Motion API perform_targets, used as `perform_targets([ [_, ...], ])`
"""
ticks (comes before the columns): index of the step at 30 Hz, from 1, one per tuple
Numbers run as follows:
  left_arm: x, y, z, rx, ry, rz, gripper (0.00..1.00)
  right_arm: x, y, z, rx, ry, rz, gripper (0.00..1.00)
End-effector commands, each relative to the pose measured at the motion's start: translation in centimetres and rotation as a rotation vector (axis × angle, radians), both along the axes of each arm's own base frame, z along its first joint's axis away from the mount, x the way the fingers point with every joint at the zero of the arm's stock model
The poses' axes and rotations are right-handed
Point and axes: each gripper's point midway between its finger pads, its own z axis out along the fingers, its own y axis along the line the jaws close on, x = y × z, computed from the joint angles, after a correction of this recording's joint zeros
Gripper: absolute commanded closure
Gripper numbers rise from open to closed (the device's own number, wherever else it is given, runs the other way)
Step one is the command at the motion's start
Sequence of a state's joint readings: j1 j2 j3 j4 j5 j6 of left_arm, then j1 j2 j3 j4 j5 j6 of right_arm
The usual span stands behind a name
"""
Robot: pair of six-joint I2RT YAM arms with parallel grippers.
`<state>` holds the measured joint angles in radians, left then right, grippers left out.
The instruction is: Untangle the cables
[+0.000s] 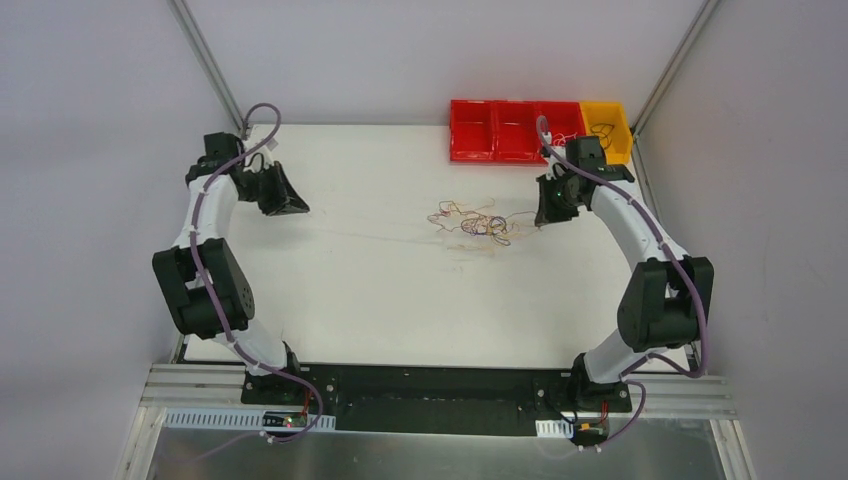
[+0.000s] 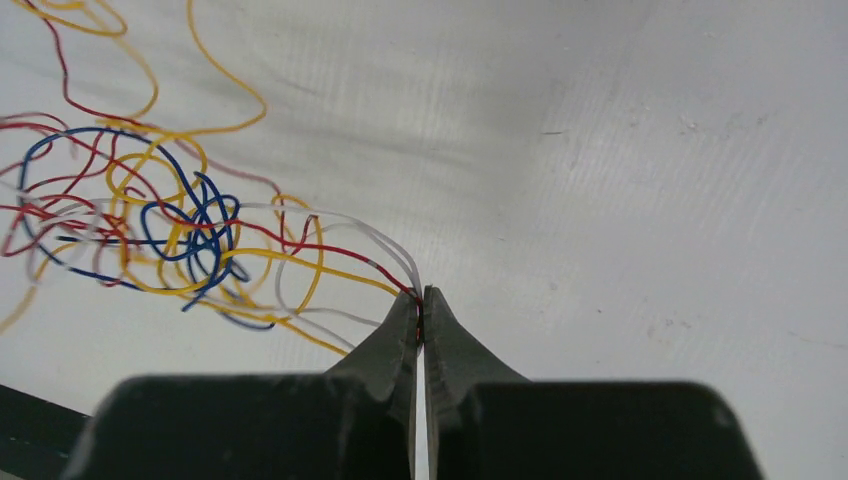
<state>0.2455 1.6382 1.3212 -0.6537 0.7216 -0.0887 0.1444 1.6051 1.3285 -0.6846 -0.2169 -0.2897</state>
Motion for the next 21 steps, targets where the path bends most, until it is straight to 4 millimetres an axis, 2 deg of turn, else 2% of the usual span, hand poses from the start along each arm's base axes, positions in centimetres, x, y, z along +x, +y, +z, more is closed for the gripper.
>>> perform_targets([
  [1, -0.1, 4.9, 3.0, 0.099, -0.060, 0.077, 1.00, -2.5, -5.1, -1.0, -0.111, 0.056, 0.006, 1.00],
  [6, 0.4, 9.8, 4.5, 0.179, -0.091, 0.172, 1.00, -4.1, -7.4, -2.3, -0.142, 0.111, 0.012, 1.00],
  [10, 0.4, 10.8, 4.6, 0.195, -0.079, 0.188, 1.00, -4.9, -6.7, -2.6, -0.094, 0.140, 0.019, 1.00],
  [12, 0.6, 12.4, 5.0, 0.255, -0.073, 0.244, 1.00, -5.1, -6.8, -2.9, -0.101, 0.162, 0.014, 1.00],
  [17, 0.8, 17.5, 4.8, 0.315, -0.044, 0.378, 1.00, -5.5, -9.9, -4.6, -0.181, 0.197, 0.007, 1.00],
  [21, 0.2, 19.7, 3.7, 0.369, -0.004, 0.413, 1.00, -5.3, -13.3, -5.5, -0.209, 0.213, -0.039, 1.00],
])
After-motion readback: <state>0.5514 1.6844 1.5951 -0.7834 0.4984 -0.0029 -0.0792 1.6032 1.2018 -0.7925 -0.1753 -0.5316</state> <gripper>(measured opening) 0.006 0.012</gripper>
